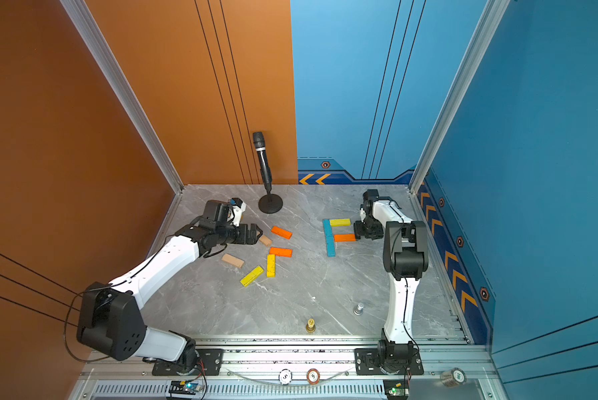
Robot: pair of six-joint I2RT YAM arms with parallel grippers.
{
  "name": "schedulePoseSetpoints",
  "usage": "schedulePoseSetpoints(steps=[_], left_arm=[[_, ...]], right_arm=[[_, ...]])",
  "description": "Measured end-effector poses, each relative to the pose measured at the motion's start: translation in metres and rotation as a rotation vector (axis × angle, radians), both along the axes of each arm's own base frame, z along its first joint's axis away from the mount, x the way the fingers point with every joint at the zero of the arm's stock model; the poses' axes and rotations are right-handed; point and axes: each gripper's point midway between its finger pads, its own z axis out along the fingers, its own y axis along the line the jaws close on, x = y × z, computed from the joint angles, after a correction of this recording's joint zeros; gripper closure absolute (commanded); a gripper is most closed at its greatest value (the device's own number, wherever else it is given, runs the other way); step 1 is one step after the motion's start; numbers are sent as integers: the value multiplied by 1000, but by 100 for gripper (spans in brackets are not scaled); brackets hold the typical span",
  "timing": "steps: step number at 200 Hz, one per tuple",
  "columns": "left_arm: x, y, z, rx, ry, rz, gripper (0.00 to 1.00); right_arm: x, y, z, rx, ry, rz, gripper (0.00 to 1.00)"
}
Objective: Assemble the number 6 with building blocks
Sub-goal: Assemble the building block at the center of the board.
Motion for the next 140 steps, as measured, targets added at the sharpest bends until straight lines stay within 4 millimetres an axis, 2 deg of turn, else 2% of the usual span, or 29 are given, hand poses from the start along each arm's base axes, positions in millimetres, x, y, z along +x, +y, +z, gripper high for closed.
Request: schedulePoseSetpoints(steps=[65, 140], left_arm=[[0, 0, 0, 0, 1, 0, 2], [0, -1, 0, 0, 1, -2, 2]], right_arm=[[0, 6, 1, 0, 6, 13, 32], [14, 7, 11, 1, -30, 11, 31]])
